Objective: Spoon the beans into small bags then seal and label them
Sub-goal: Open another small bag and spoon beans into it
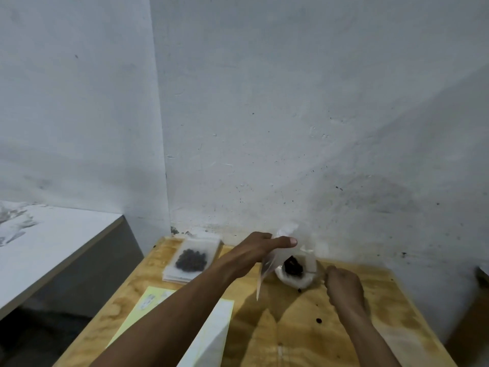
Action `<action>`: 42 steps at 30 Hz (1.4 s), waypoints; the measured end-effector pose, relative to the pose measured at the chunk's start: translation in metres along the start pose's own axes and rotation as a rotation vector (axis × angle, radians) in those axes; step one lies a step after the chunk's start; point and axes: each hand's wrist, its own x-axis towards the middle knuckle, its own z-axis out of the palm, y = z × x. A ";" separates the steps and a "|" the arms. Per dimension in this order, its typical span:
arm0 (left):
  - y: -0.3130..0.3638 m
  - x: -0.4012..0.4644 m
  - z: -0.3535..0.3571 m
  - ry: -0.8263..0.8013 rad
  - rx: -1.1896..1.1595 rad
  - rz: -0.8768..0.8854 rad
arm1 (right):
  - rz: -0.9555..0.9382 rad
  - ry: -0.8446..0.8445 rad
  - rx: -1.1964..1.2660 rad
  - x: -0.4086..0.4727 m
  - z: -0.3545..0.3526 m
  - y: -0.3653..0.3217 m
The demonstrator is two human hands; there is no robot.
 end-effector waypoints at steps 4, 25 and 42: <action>-0.008 -0.001 -0.015 0.070 -0.050 -0.034 | 0.068 -0.043 0.157 -0.002 -0.009 0.001; -0.013 -0.033 -0.037 0.118 0.281 0.078 | -0.579 -0.061 -0.046 -0.035 -0.042 -0.104; -0.001 0.006 -0.001 -0.024 0.113 -0.024 | -0.162 0.109 -0.214 -0.005 -0.007 -0.027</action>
